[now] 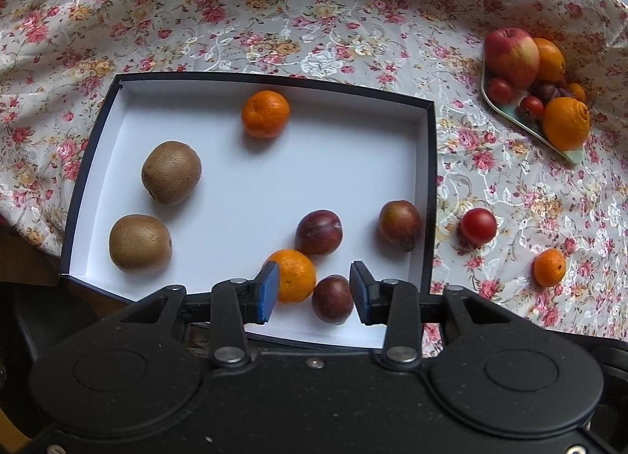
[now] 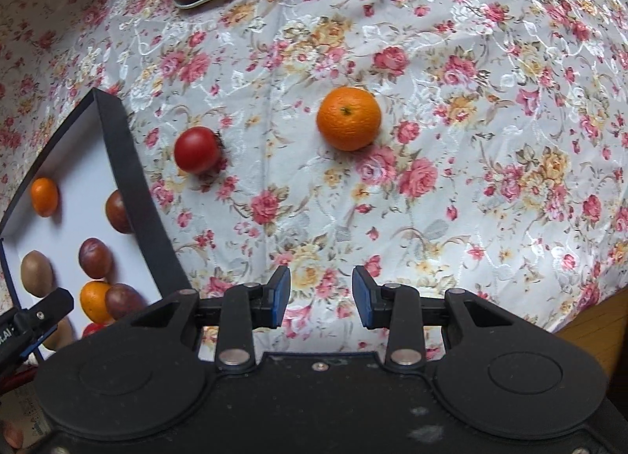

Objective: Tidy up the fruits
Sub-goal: 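Withdraw both tools from the box toward a red tomato and a tangerine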

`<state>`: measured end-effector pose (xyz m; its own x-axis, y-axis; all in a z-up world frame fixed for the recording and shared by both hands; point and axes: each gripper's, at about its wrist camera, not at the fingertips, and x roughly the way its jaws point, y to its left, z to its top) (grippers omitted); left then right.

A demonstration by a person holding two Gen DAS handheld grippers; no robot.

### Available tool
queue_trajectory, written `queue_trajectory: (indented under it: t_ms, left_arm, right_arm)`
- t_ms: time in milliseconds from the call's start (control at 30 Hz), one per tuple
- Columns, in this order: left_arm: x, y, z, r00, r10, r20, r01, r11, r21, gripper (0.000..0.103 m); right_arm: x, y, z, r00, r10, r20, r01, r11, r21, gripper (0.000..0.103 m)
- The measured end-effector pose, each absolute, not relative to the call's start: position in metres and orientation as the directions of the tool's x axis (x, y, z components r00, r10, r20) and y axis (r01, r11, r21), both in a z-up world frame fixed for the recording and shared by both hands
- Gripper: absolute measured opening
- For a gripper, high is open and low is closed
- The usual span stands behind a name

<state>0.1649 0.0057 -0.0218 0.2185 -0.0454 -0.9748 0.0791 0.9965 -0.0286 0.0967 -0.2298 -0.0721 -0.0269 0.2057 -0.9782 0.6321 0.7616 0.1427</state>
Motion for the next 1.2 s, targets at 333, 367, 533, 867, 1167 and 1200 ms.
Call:
queue_trajectory:
  t_ms: [333, 367, 533, 867, 1167, 1200]
  left_arm:
    - [0.151, -0.037, -0.023, 0.184, -0.104, -0.977, 0.163, 0.984, -0.075, 0.047]
    - [0.150, -0.040, -0.023, 0.178, -0.112, -0.978, 0.167, 0.982, -0.082, 0.047]
    - [0.145, -0.059, -0.025, 0.170, -0.117, -0.978, 0.197, 0.977, -0.082, 0.047]
    - [0.147, -0.081, -0.032, 0.157, -0.130, -0.979, 0.239, 0.967, -0.090, 0.047]
    - [0.157, -0.101, -0.039, 0.170, -0.142, -0.975, 0.277, 0.957, -0.091, 0.047]
    - [0.159, -0.102, -0.041, 0.168, -0.142, -0.975, 0.277, 0.956, -0.092, 0.047]
  right_arm:
    - [0.074, -0.258, -0.081, -0.108, 0.186, -0.977, 0.646, 0.760, 0.074, 0.038]
    - [0.072, -0.262, -0.081, -0.108, 0.189, -0.976, 0.650, 0.756, 0.074, 0.038]
    - [0.062, -0.283, -0.080, -0.097, 0.206, -0.974, 0.680, 0.728, 0.086, 0.038]
    - [0.065, -0.308, -0.074, -0.071, 0.242, -0.968, 0.705, 0.698, 0.123, 0.038]
    - [0.076, -0.321, -0.077, -0.060, 0.259, -0.964, 0.710, 0.690, 0.141, 0.038]
    - [0.078, -0.322, -0.077, -0.059, 0.260, -0.964, 0.710, 0.690, 0.143, 0.038]
